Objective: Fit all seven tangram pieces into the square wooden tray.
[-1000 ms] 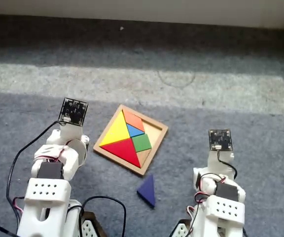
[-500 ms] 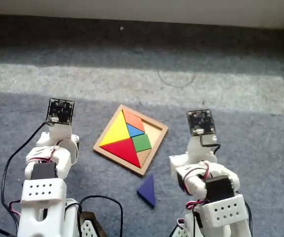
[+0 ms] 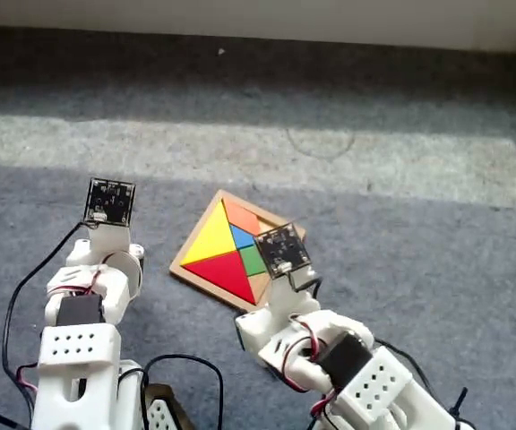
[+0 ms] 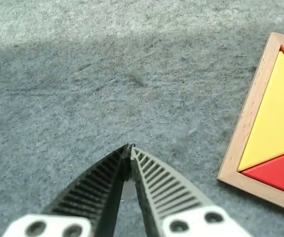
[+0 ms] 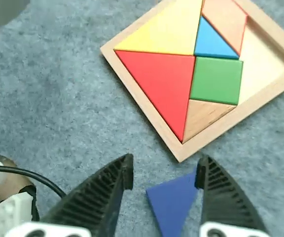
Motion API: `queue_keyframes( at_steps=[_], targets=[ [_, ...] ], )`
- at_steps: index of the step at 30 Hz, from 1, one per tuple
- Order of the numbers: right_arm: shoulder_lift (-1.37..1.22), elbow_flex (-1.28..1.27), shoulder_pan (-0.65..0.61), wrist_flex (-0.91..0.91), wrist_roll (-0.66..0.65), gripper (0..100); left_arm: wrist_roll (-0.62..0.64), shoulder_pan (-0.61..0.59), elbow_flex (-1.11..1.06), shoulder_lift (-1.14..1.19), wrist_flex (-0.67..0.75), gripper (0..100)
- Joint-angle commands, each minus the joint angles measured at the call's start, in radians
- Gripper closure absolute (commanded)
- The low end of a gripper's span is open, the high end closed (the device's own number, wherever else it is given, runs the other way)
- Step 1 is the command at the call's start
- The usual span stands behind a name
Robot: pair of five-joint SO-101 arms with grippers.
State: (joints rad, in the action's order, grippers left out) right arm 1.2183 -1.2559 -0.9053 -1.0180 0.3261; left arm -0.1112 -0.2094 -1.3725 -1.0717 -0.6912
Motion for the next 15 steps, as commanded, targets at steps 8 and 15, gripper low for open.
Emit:
queue_keyframes(
  at_steps=[8, 15],
  targets=[
    [-0.602, 0.177, -0.182, 0.025, 0.207, 67.8, 0.012, -0.010, 0.027, -0.016, 0.020, 97],
    [-0.802, 0.209, -0.163, 0.133, 0.226, 67.8, 0.012, -0.010, 0.027, -0.016, 0.020, 97]
  ],
)
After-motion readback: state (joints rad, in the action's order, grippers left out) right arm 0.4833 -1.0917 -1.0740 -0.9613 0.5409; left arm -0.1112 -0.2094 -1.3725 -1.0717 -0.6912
